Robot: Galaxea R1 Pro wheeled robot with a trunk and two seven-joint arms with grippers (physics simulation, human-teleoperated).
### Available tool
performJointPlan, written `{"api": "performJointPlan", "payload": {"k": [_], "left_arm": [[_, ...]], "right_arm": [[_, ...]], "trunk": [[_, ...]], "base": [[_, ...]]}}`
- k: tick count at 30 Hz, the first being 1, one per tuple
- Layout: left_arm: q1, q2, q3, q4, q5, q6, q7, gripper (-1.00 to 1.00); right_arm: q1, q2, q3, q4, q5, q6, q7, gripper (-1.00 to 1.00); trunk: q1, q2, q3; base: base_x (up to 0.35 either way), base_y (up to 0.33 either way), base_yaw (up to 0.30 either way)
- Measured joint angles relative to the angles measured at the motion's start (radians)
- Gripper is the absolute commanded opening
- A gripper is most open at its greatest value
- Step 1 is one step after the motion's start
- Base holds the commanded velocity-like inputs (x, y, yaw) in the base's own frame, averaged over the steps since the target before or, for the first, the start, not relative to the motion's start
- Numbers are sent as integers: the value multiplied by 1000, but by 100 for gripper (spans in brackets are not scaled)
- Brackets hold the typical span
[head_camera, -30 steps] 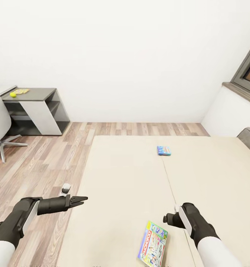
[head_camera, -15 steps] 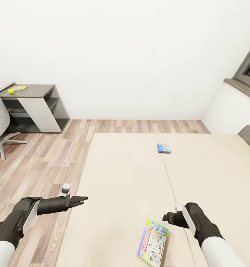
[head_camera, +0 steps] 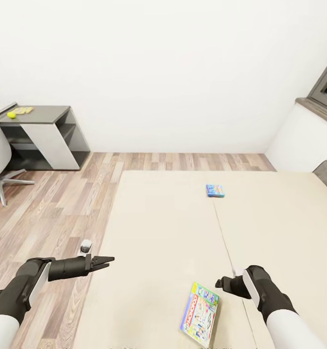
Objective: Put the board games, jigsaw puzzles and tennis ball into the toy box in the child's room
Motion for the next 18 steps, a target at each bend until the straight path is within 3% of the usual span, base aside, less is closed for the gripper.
{"api": "performJointPlan", "payload": {"k": [10,18], "left_arm": [[0,8,5,0,3,1,-6,100],[0,8,5,0,3,3,-6,100]], "right_arm": [[-13,22,-5,-7,0,3,20,100],[-57,30,-6,-10,-20,1,80,100]], "trunk": [[0,0,-17],[0,0,-30]], "base": [[0,0,0],[0,0,0]]}}
